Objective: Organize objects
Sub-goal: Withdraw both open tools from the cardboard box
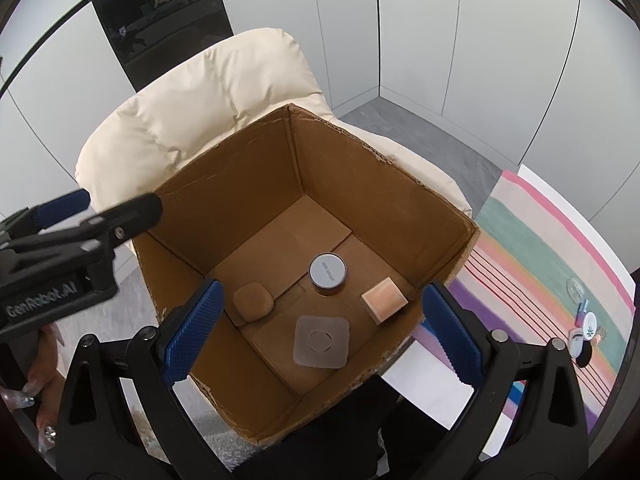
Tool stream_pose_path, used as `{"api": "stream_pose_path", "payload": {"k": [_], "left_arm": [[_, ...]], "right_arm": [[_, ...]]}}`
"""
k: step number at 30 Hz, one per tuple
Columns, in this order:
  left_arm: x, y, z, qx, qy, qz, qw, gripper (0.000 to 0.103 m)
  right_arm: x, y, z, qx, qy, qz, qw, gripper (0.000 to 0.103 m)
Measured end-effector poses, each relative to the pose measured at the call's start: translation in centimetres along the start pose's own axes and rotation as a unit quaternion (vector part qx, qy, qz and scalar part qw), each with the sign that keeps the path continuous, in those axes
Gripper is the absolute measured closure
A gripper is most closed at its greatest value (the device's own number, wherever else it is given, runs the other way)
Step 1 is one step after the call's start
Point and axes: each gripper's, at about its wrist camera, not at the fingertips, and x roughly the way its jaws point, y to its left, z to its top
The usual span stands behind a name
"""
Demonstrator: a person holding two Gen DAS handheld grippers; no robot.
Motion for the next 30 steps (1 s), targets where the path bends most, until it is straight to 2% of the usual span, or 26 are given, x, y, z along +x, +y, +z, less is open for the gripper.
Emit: {"api": "stream_pose_path", "payload": {"k": [11,27,30], "left_arm": [[-3.6,0.0,-1.7,0.009,-0.008,-0.01,0.9999,0.005],[-8.1,-0.4,-7.3,0.024,-0.003,-0.014,0.9996,0.005],[-8.5,0.3,-9.2,0.016,0.001,-0.007,0.9998,0.005]], "right_arm": [[-3.0,-0.1,-1.7,0.014,-0.005,-0.007,1.0,0.002],[-8.3,0.6,-7.0,0.025,-0.006,-0.012,1.0,0.002],[-8.8,0.7,-8.3,0.031,0.001,-0.001,1.0,0.002]]}}
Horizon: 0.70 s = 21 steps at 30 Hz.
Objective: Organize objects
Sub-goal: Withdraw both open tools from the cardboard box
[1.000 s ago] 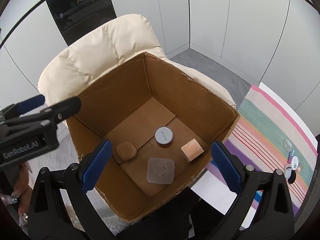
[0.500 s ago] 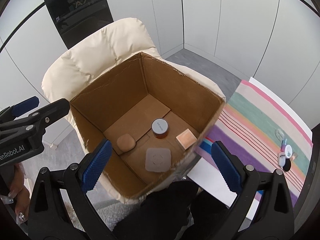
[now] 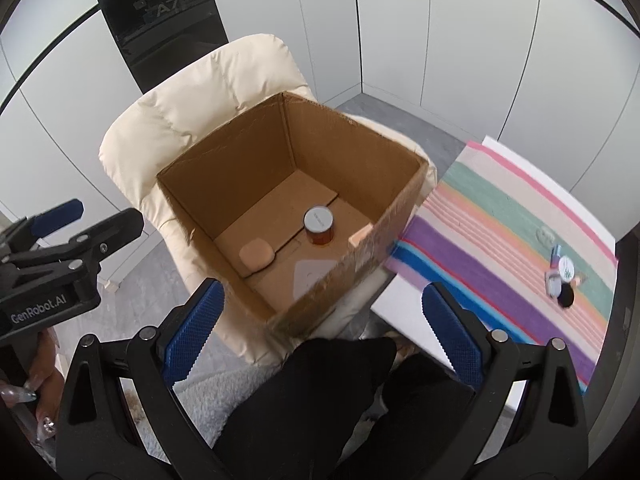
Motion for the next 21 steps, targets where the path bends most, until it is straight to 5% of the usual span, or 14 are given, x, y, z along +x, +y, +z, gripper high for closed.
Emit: {"api": "stream_pose_path", "payload": {"k": [9,21], "left_arm": [[-0.3,0.5,-2.6,-0.003,0.016,-0.009,0.9998,0.005],[-0.6,-3.9,-2.3,0.045,0.013,-0.047,0.9978,0.005]], "right_arm": [[-0.3,-0.6,-4.4,0.025,0.031,0.023,0.999,0.002],[-1.8,-3.1,-5.3,0.05,0.014,-0.017,0.998,0.002]]}}
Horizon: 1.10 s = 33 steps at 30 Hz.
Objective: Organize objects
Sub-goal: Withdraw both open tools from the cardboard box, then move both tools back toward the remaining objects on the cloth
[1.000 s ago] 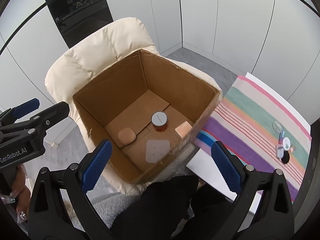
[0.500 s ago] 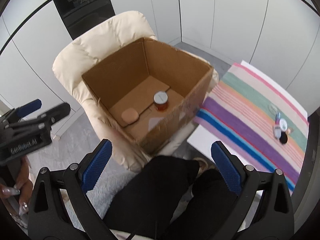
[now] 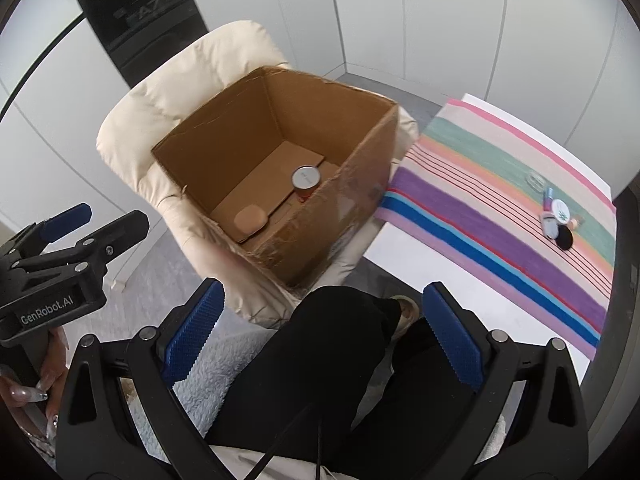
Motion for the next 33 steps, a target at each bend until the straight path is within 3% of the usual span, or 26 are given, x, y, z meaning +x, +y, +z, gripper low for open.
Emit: {"api": "stream_pose_path", "payload": {"k": [18,28,33], "left_arm": [[0.9,-10.8,1.1,0.088,0.005,-0.062,0.9942,0.005],[1.7,-18.6,1.4,0.148,0.022,-0.114,0.9821,0.005],[2.7,-21.5,1.3,0.173,0.031,-0.12,0.977,0.005]], "right_arm": [[-3.9,-10.2,-2.6,0.103,-0.026,-0.068,0.992,0.002],[-6.6,-18.6,-6.8,0.198,-0.031,-0.119,0.973,0.002],[-7.1,-22.3,-9.0,0.233,-0.028,-0.144,0.961,0.002]]}}
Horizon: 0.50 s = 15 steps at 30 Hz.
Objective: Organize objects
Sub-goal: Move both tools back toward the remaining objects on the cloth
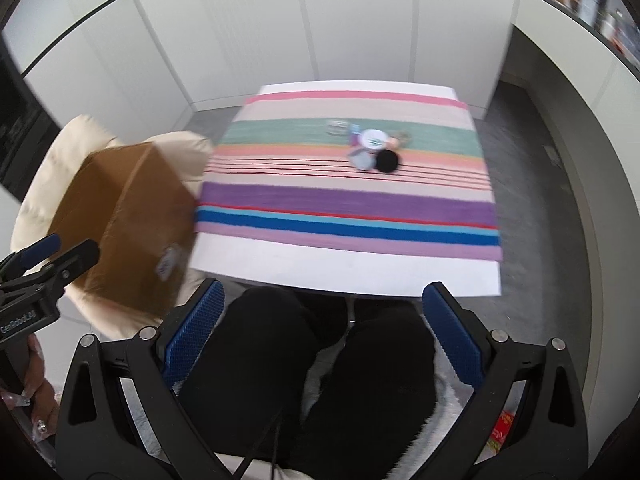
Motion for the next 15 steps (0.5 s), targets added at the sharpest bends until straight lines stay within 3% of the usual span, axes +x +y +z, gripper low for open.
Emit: {"api": "stream_pose_path", "payload": {"k": [8,15], "left_arm": [[3.8,-2.8,2.6,0.017,0.021,-0.017,0.9995,0.005],[8.3,-5.4,5.5,0.035,0.025,-0.019,0.9989,0.005]], "right_arm": [[2.9,-5.5,0.9,0.049,0.015,-0.027,0.998,0.002],[7.3,-8.9,3.8,0.062,0.019,-0.044,0.997,0.002]]}}
